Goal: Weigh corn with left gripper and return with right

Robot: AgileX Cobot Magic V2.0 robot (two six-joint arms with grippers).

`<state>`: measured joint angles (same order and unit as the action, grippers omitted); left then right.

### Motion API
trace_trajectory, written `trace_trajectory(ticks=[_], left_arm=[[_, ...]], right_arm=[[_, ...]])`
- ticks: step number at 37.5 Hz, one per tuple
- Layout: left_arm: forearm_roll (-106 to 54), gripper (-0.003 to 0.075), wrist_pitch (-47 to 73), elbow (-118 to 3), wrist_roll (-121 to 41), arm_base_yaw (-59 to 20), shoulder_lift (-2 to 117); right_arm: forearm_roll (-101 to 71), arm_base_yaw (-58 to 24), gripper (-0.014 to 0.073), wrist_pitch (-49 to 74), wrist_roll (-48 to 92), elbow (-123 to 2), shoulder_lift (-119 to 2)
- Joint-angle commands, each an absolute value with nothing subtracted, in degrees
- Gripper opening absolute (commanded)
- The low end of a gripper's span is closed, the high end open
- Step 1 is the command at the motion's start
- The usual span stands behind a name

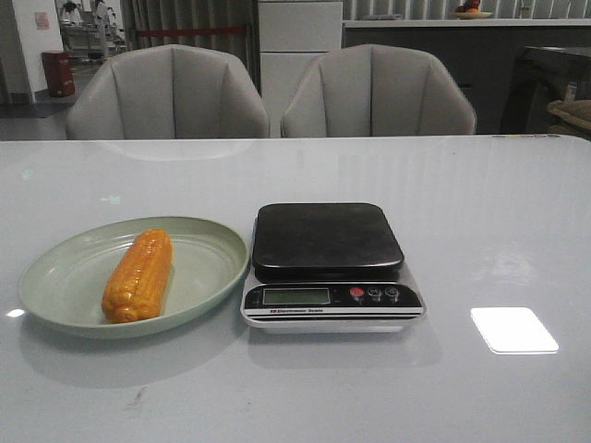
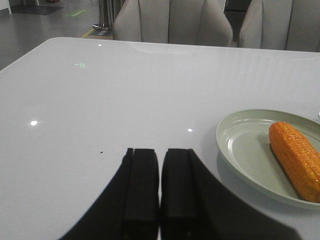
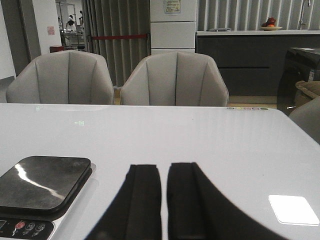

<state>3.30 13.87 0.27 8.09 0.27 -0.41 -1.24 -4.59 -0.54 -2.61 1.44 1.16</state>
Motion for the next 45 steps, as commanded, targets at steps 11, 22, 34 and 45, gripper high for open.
trace_trajectory(ticks=[11, 22, 34, 45], left_arm=[[2.9, 0.0115, 8.9, 2.1, 8.1, 0.1, -1.6], [19.1, 0.0115, 8.2, 2.1, 6.4, 0.1, -1.6], [19.6, 0.0115, 8.6, 2.1, 6.4, 0.1, -1.6], [8.9, 0.0115, -13.8, -2.3, 6.8, 0.1, 0.7]], right_arm=[[-0.7, -4.7, 0.0213, -5.6, -2.3, 2.1, 1.7], [-0.7, -4.7, 0.0213, -5.6, -2.3, 2.1, 1.7], [-0.7, -5.2, 0.0213, -5.6, -2.3, 2.1, 1.7], [-0.7, -5.2, 0.0213, -5.6, -2.3, 2.1, 1.7]])
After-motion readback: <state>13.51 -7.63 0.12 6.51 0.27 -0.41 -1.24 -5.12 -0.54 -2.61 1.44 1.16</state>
